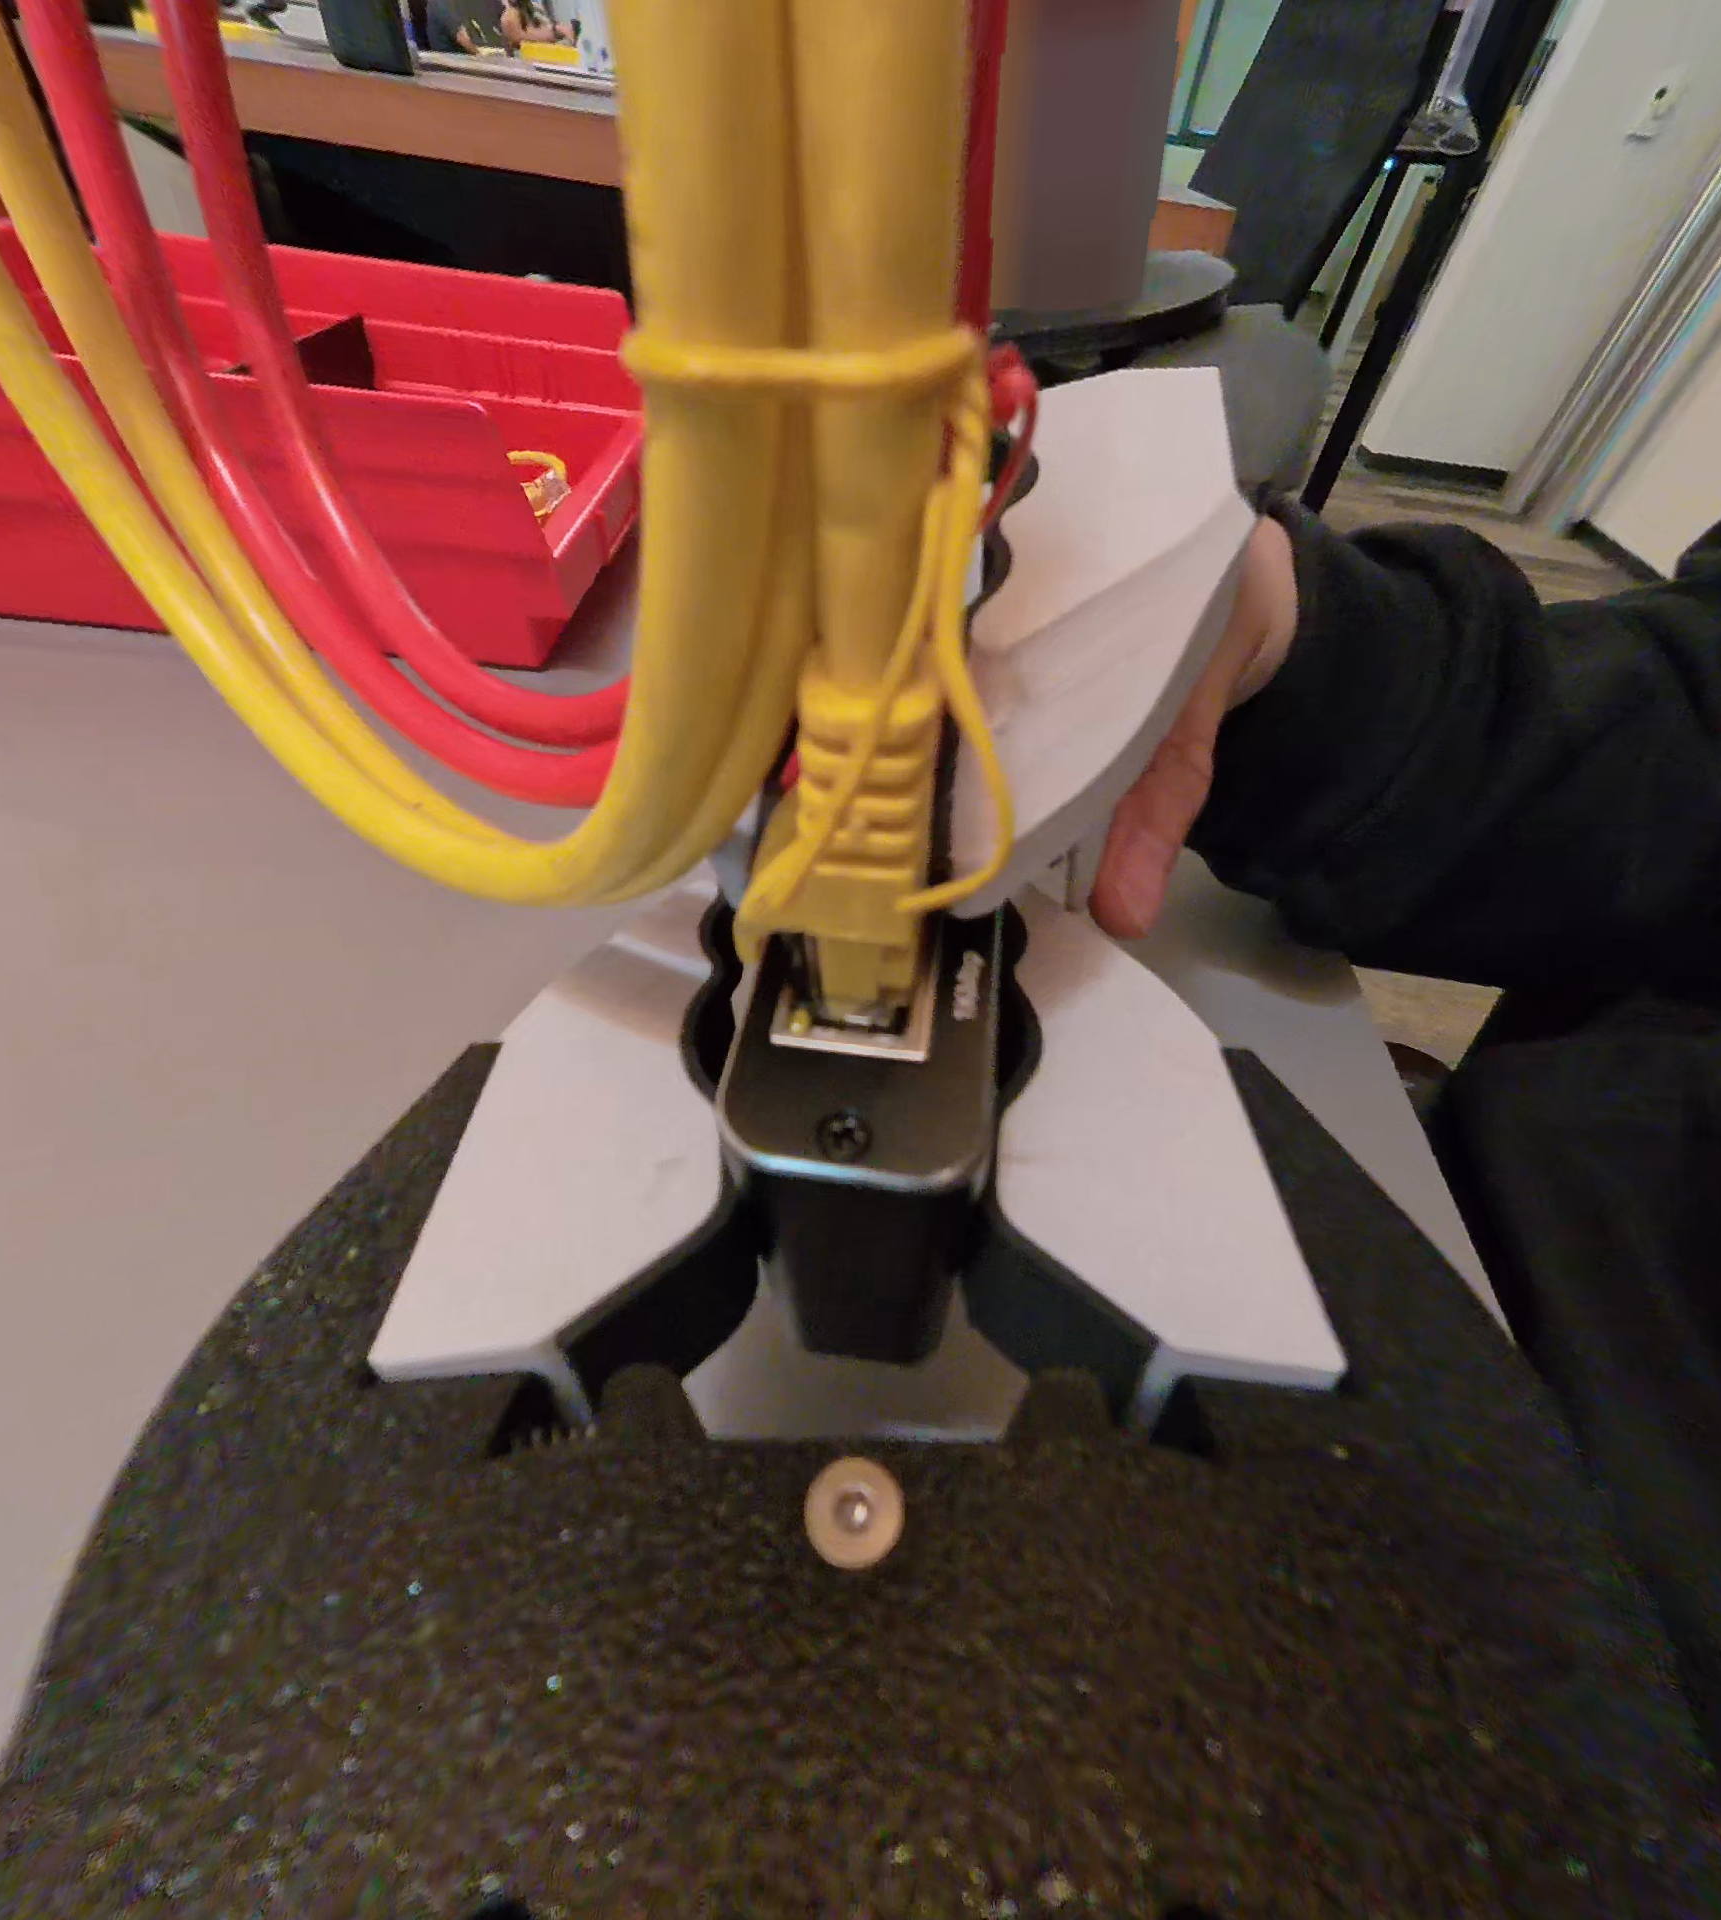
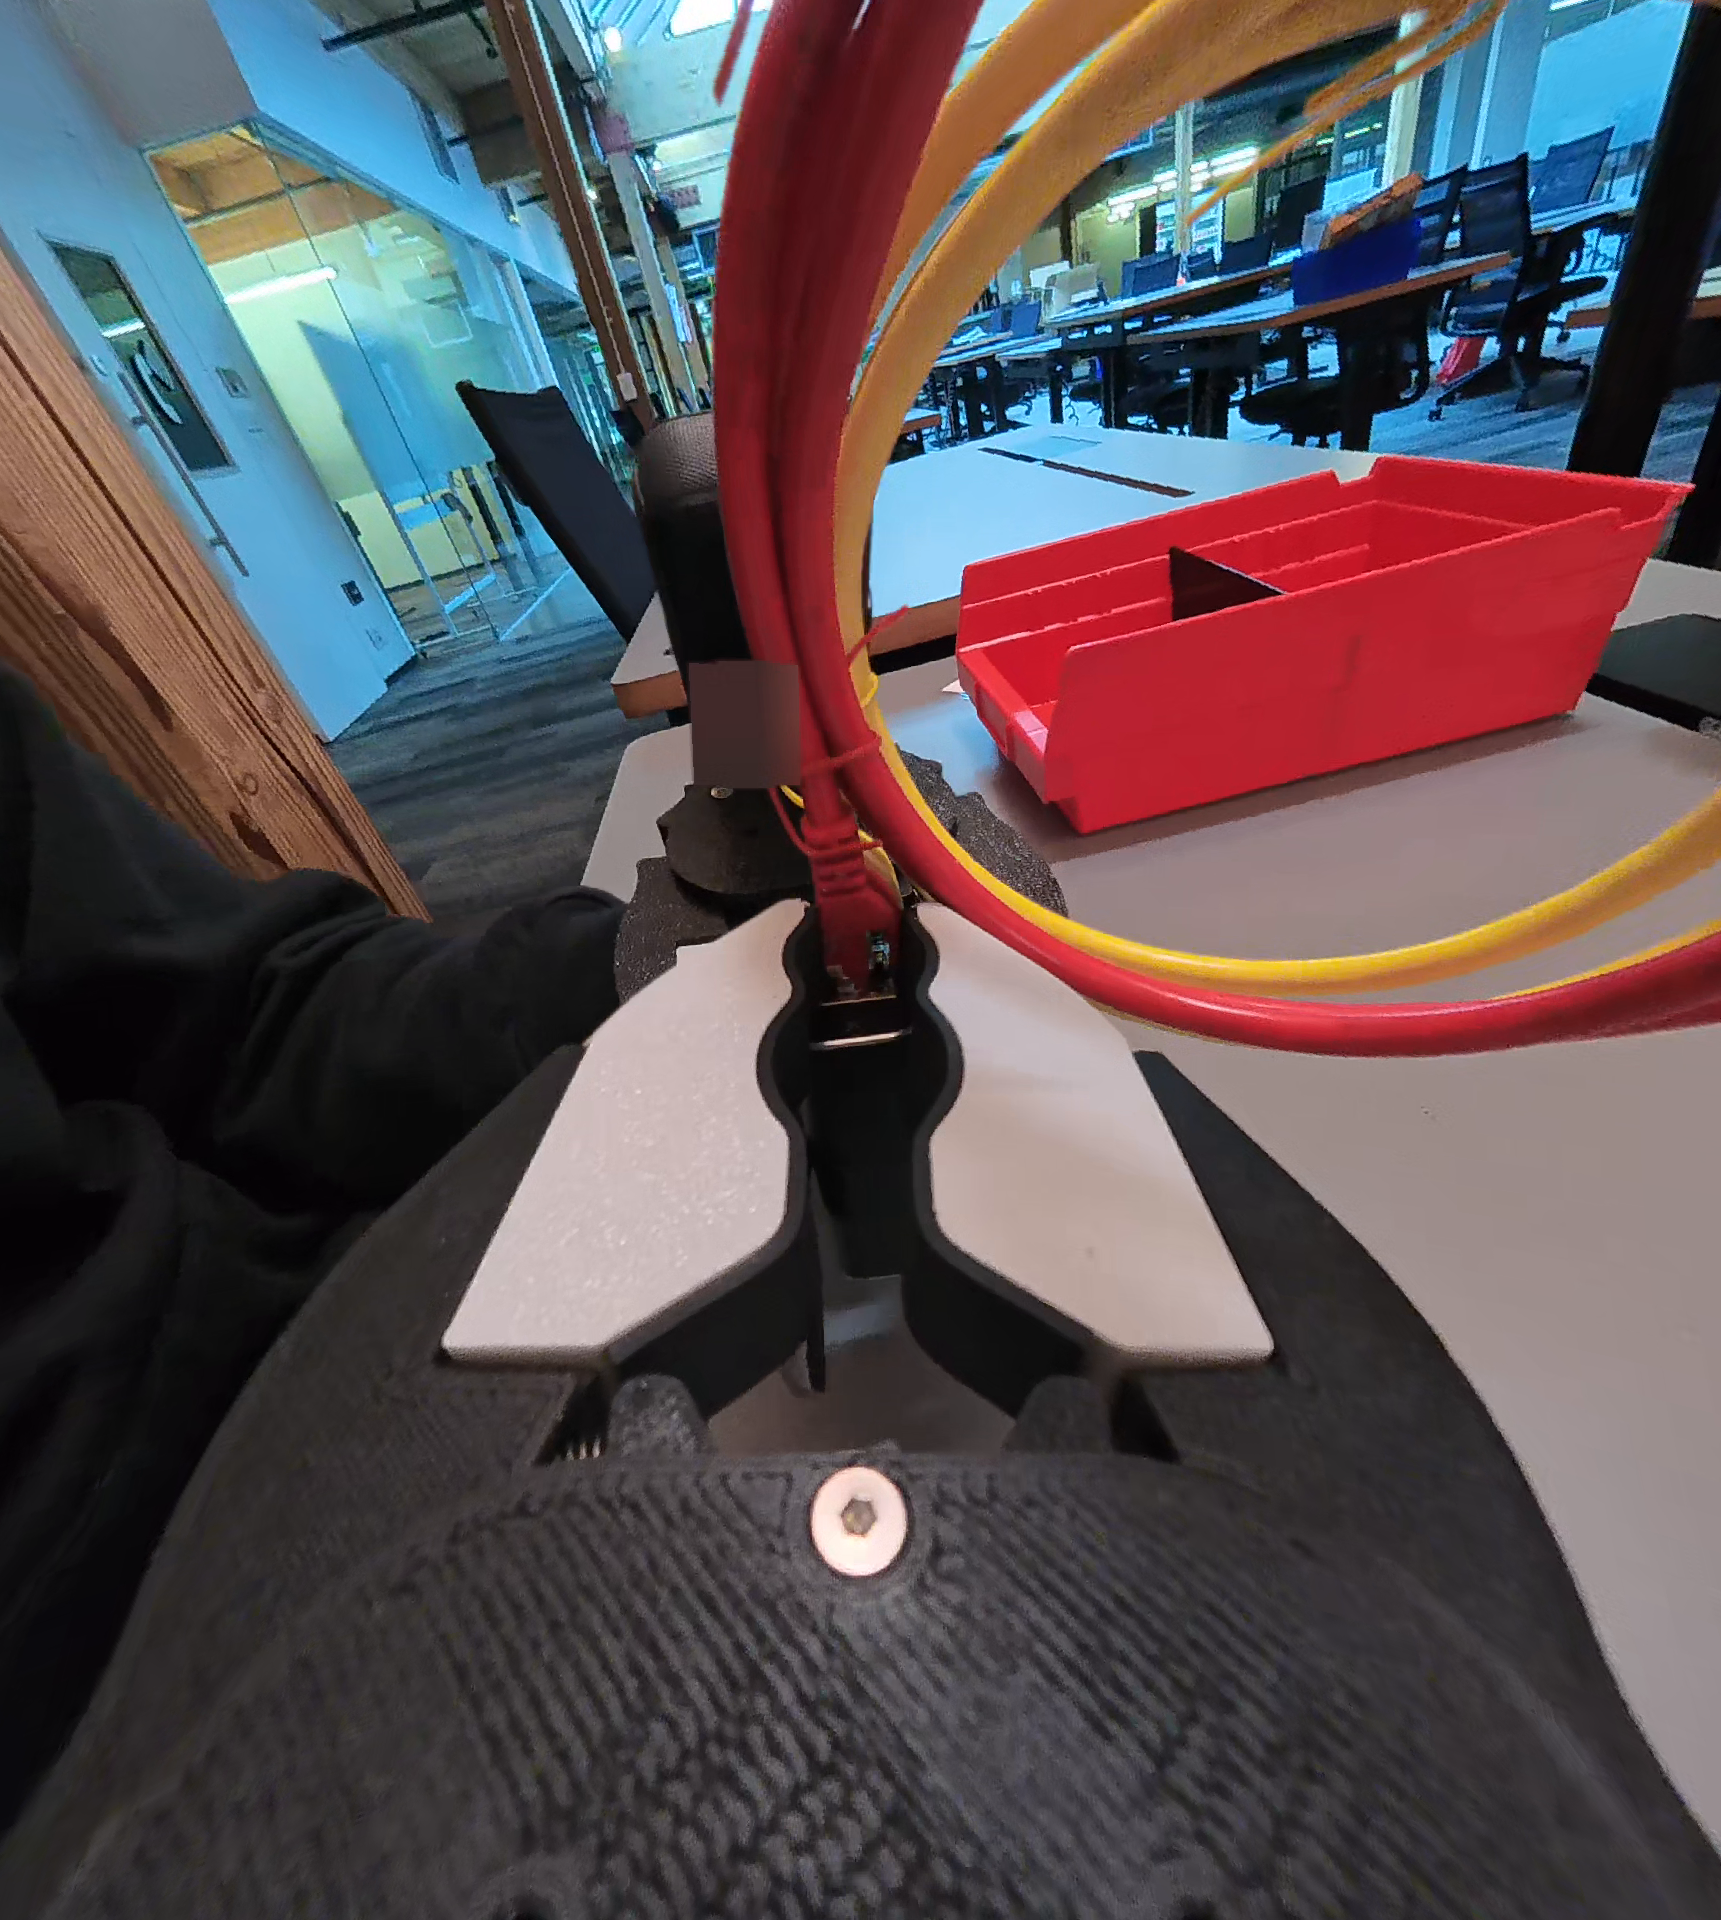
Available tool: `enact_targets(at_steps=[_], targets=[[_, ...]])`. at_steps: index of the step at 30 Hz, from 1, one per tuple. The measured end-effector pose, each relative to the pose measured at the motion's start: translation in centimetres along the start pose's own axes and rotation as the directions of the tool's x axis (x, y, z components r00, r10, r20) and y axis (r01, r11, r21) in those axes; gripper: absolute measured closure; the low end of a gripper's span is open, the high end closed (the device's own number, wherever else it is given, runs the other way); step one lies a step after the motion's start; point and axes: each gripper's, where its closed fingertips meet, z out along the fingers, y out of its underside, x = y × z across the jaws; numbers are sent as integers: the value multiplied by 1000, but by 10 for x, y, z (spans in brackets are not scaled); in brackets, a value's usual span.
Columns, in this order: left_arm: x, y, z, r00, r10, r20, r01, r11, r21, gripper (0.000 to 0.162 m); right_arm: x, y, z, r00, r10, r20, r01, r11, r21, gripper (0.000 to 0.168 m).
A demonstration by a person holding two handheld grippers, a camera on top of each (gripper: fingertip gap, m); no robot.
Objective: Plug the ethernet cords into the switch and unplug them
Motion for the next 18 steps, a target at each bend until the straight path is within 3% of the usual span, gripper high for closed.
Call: enact_targets(at_steps=[6, 11, 18], targets=[[2, -2, -7, 997, -72, -11, 71, 997, -39, 116, 1, -6, 3, 995, 100, 17, -100, 994, 47, 154], [16, -7, -41, 988, -152, 4, 152, 981, -117, 116, -16, -21, 25, 967, 248, 65, -255, 958, 135, 154], [-11, -17, -85, 990, -127, 63, 132, 988, -81, 116, -7, -43, 71, 978, 171, 117, -180, 981, 72, 154]])
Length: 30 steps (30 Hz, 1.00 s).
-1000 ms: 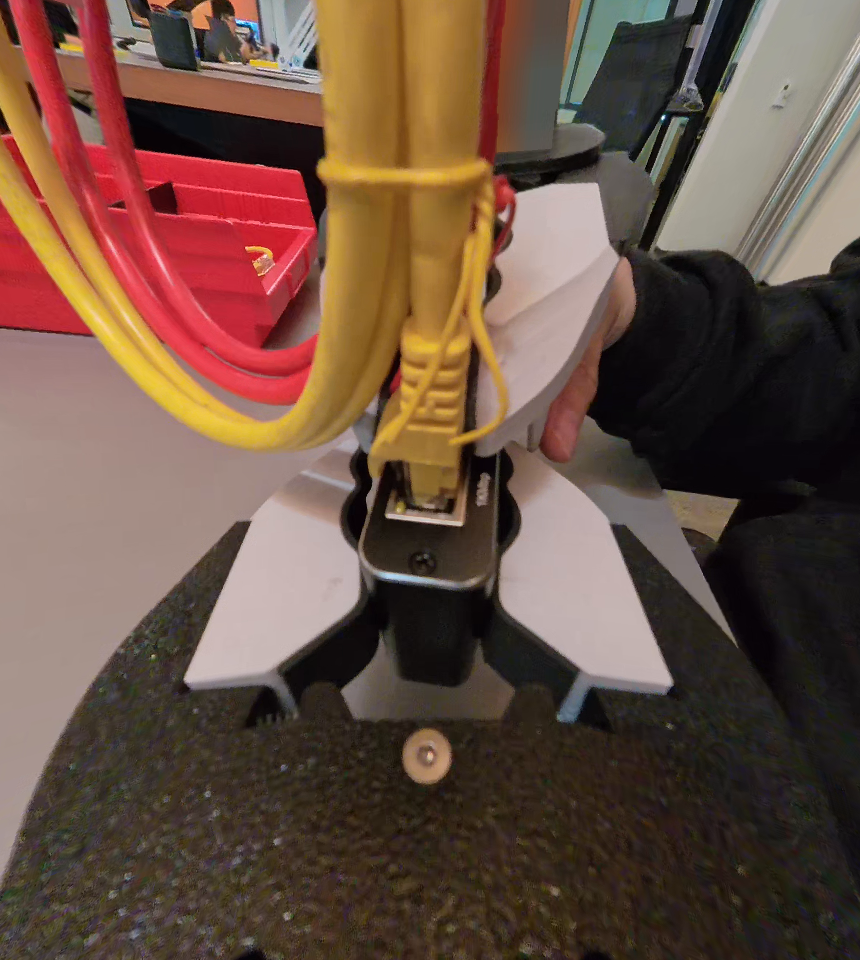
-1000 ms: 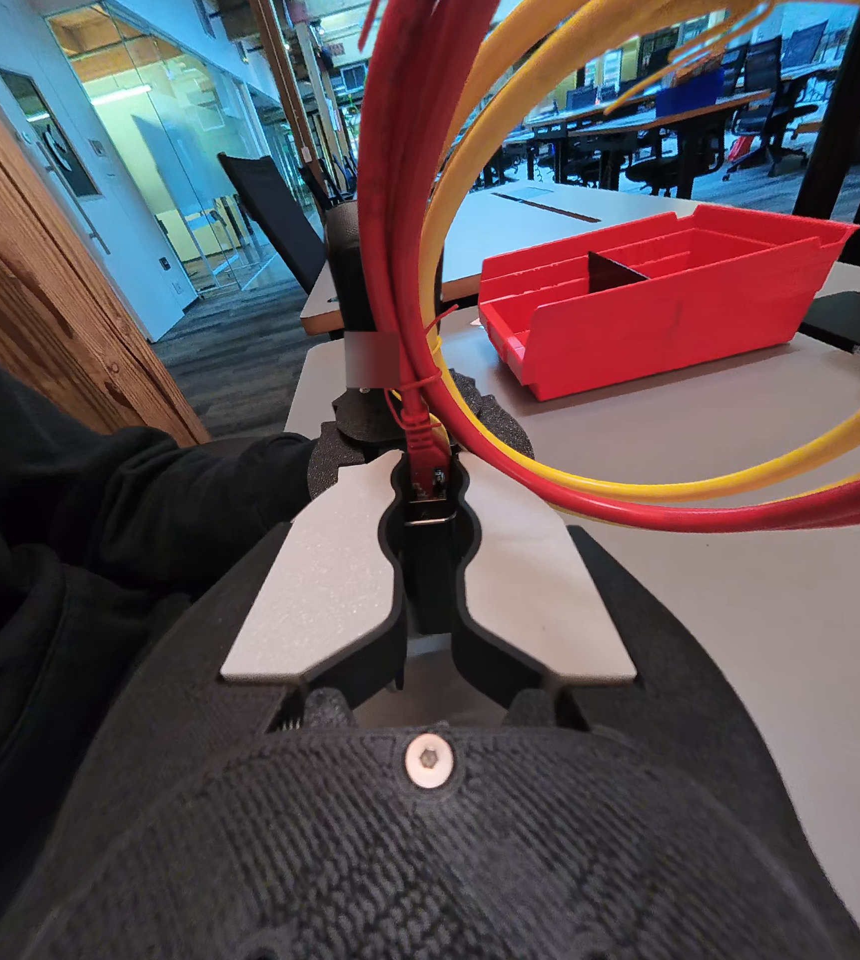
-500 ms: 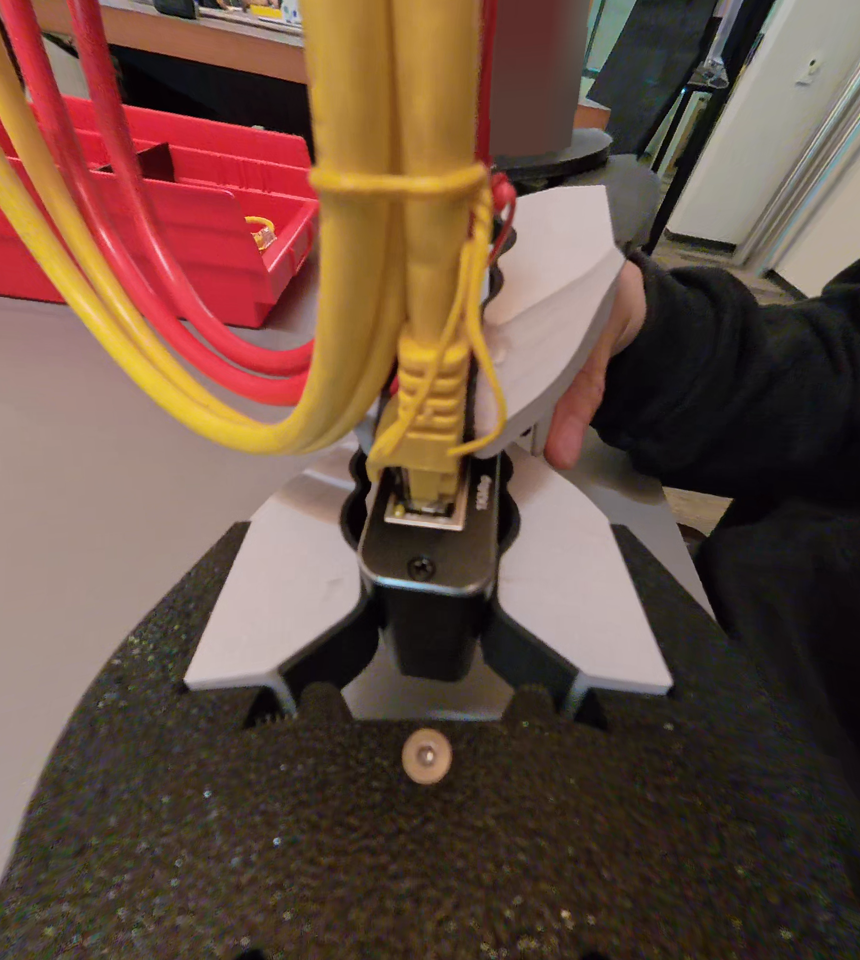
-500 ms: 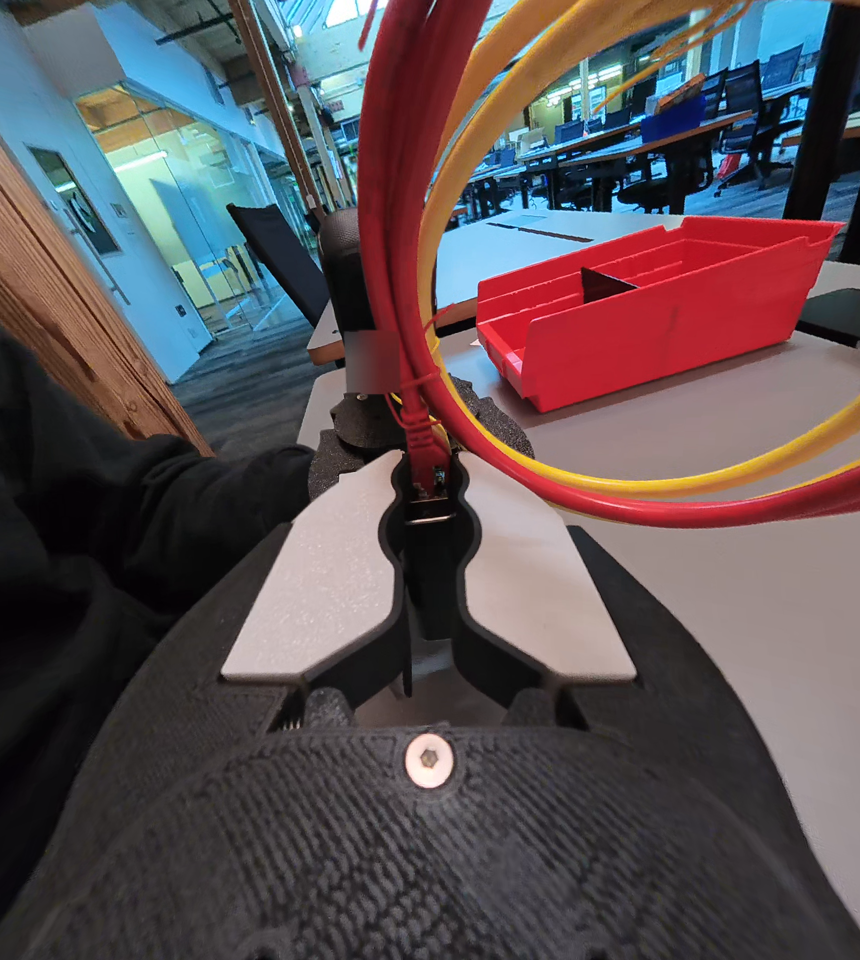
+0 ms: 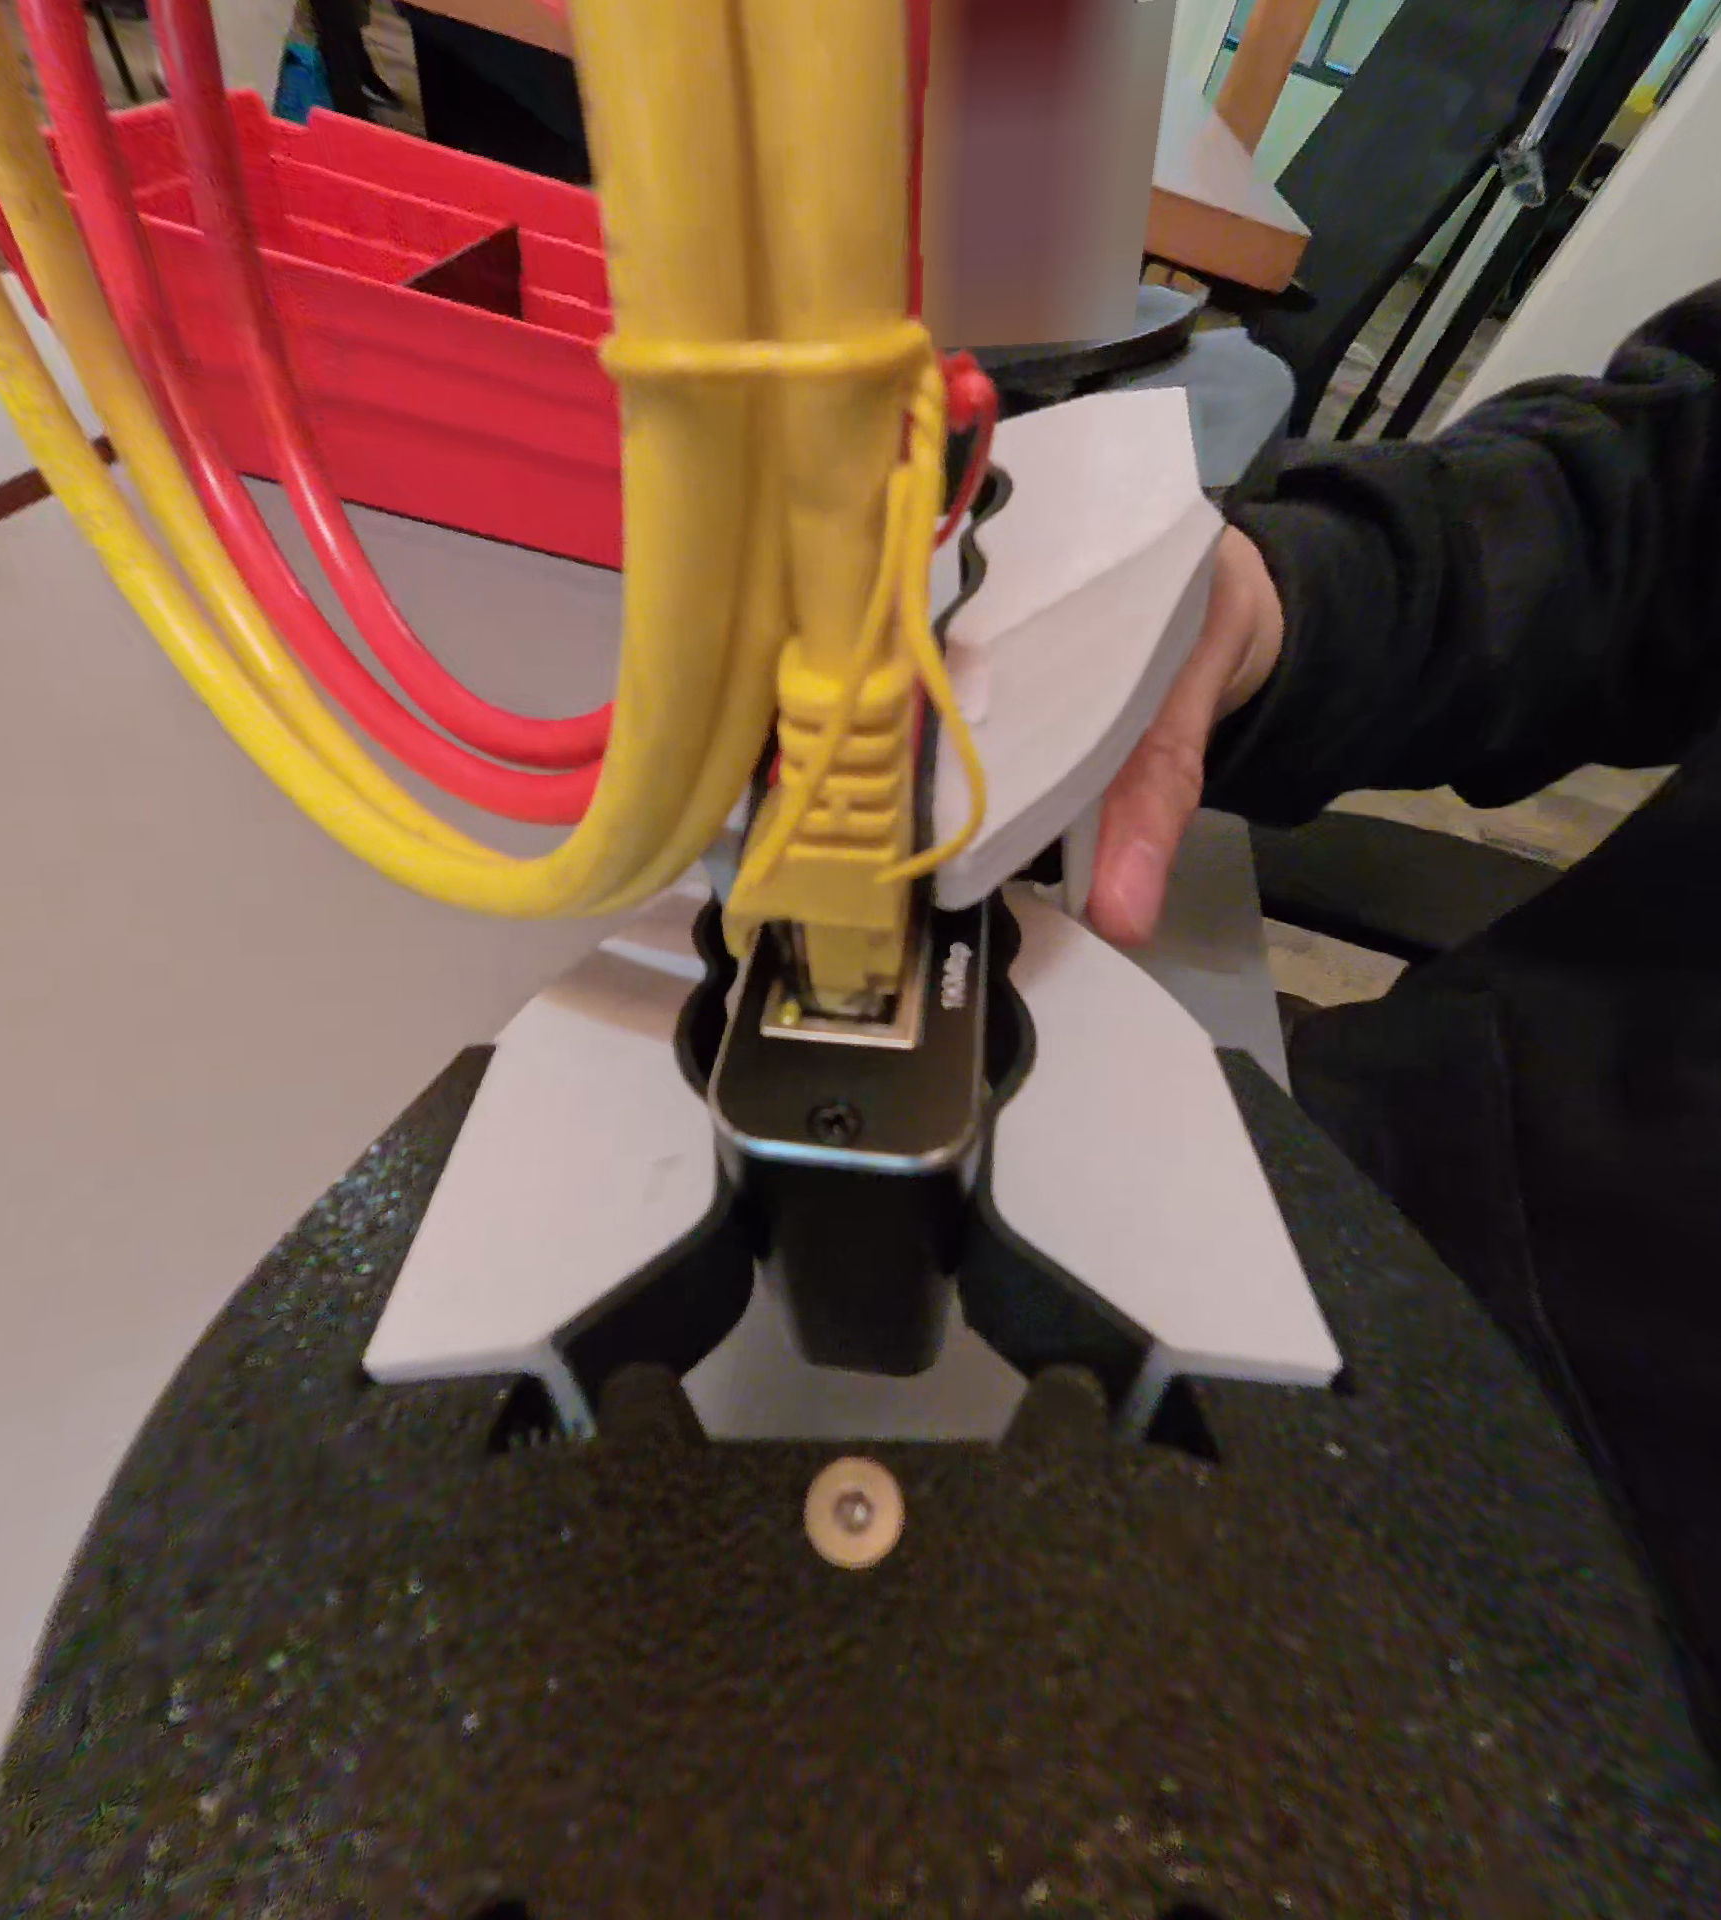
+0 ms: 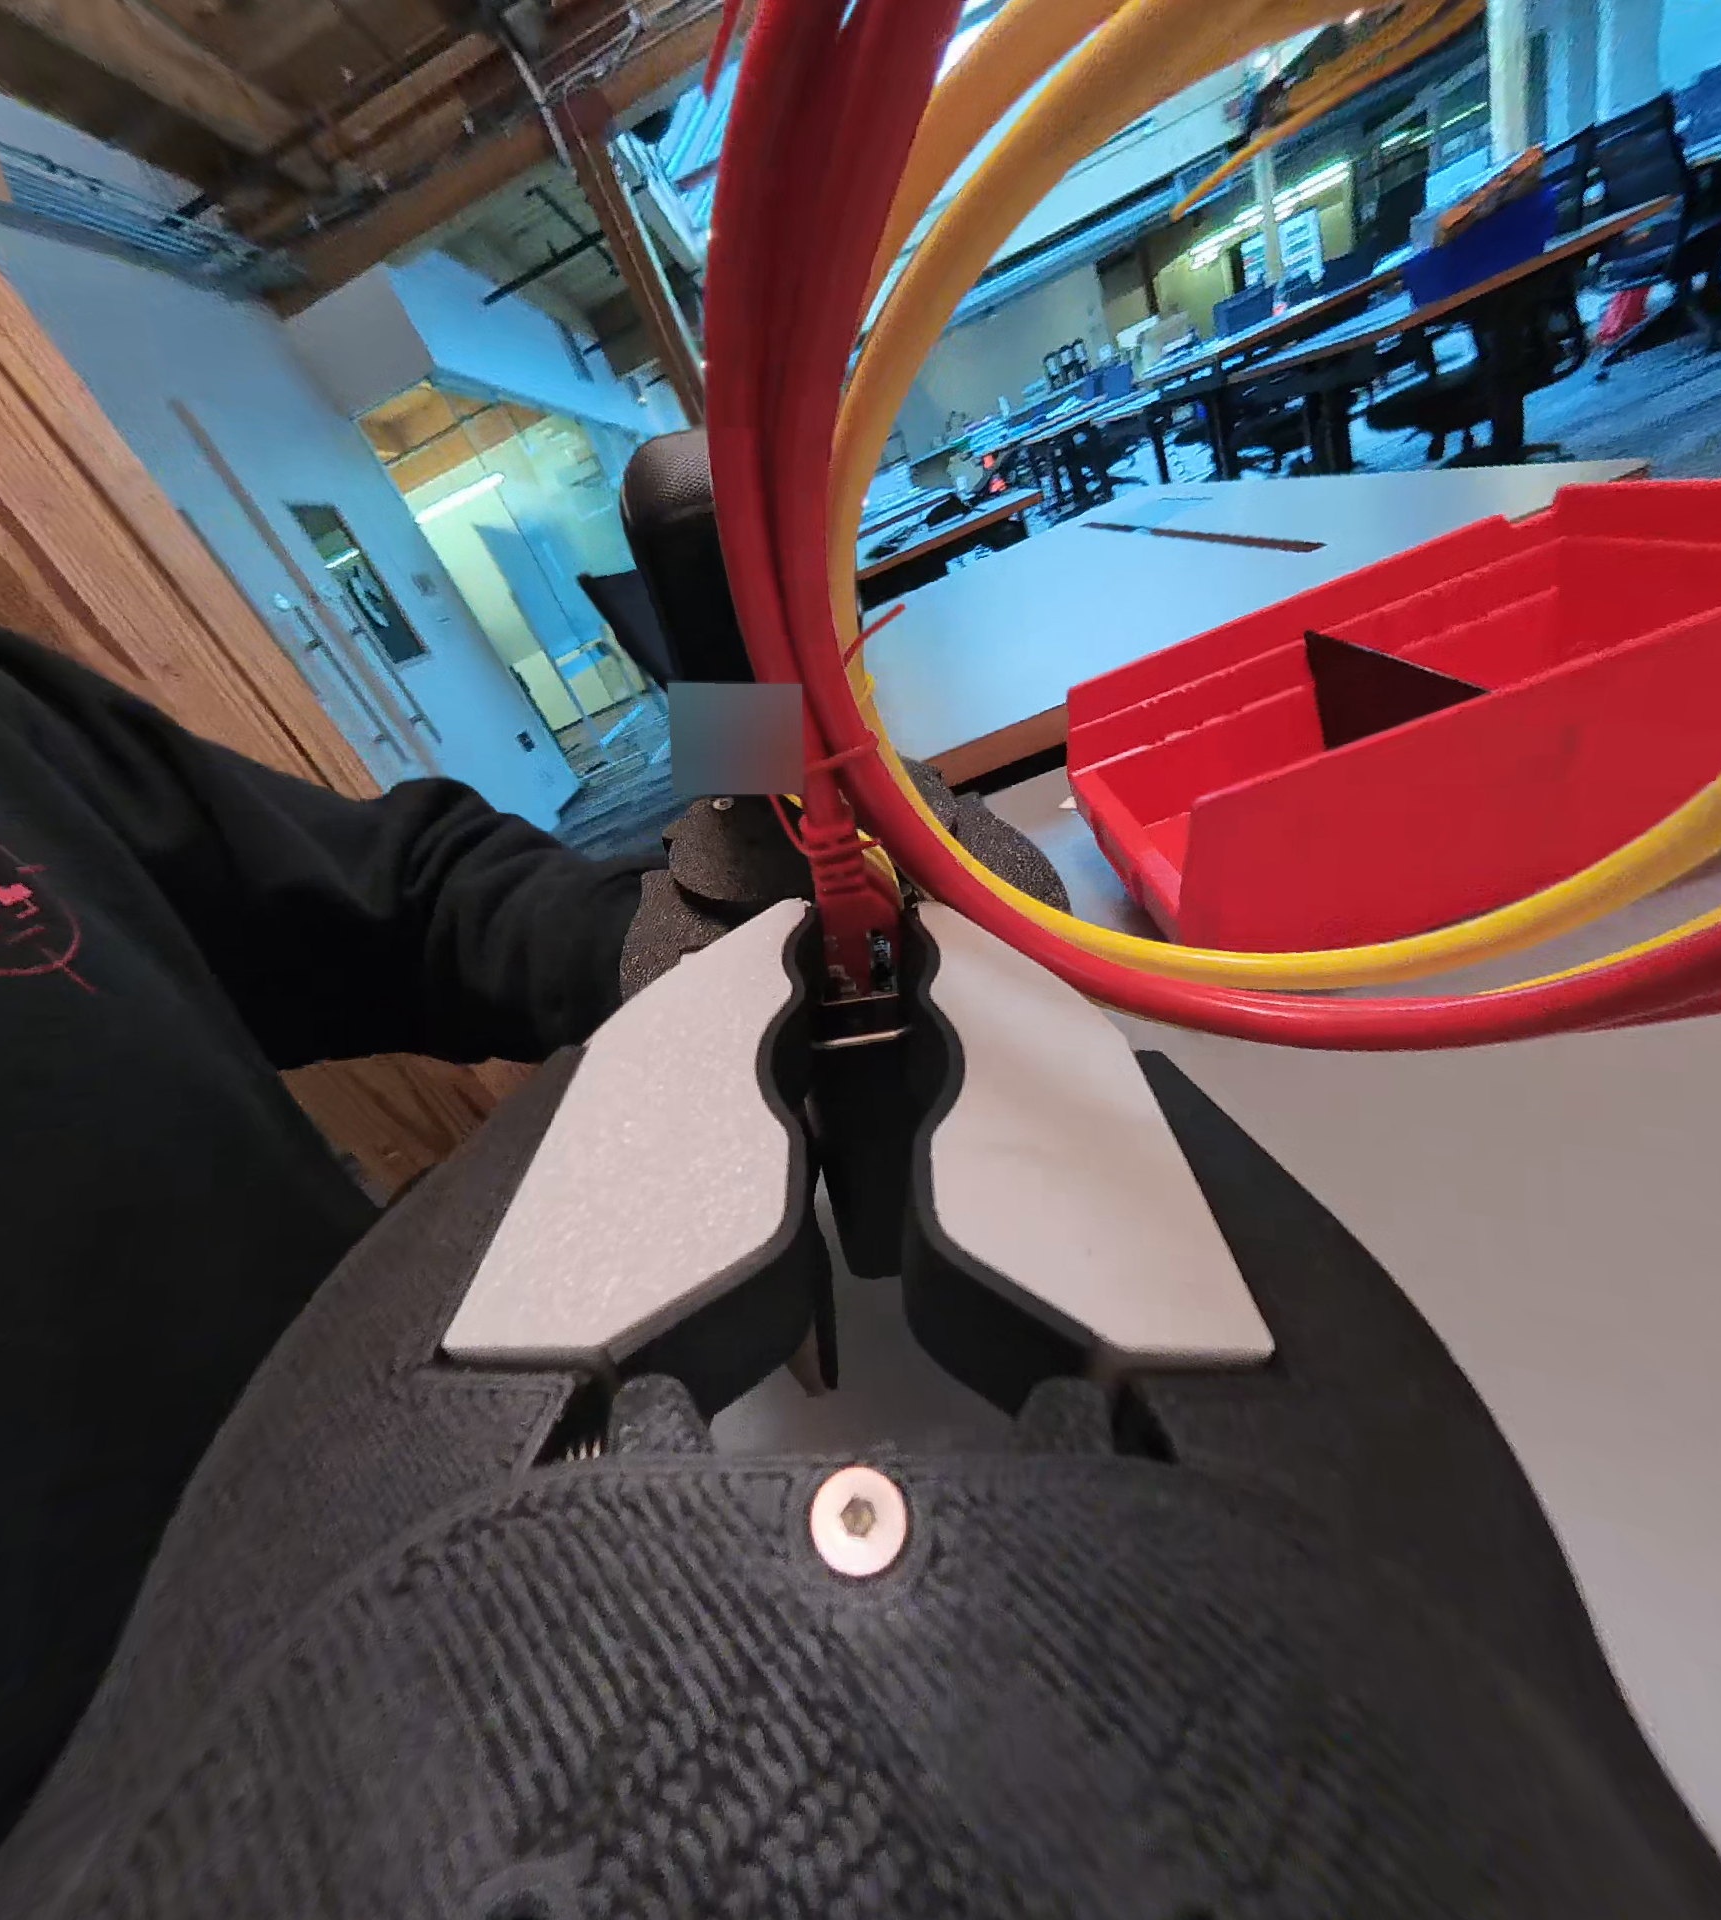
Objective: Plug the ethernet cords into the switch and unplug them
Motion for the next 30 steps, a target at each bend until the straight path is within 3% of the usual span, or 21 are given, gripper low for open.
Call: enact_targets(at_steps=[8, 15, 21, 30], targets=[[-29, -3, -32, 999, 30, 29, -31, 999, 24, 116, 17, -11, 36, 996, -49, 80, 55, 995, -77, 154], [-54, -6, -22, 994, 84, -73, -79, 995, 64, 116, 49, -16, 35, 991, -94, -100, 86, 993, -81, 154], [-40, -14, -9, 968, 114, -224, -106, 993, 48, 116, 48, -21, 17, 970, -71, -233, 60, 997, -53, 154], [-26, -46, -8, 955, 177, -238, -149, 980, 134, 116, 32, -45, 8, 953, -144, -267, 117, 987, -113, 154]])
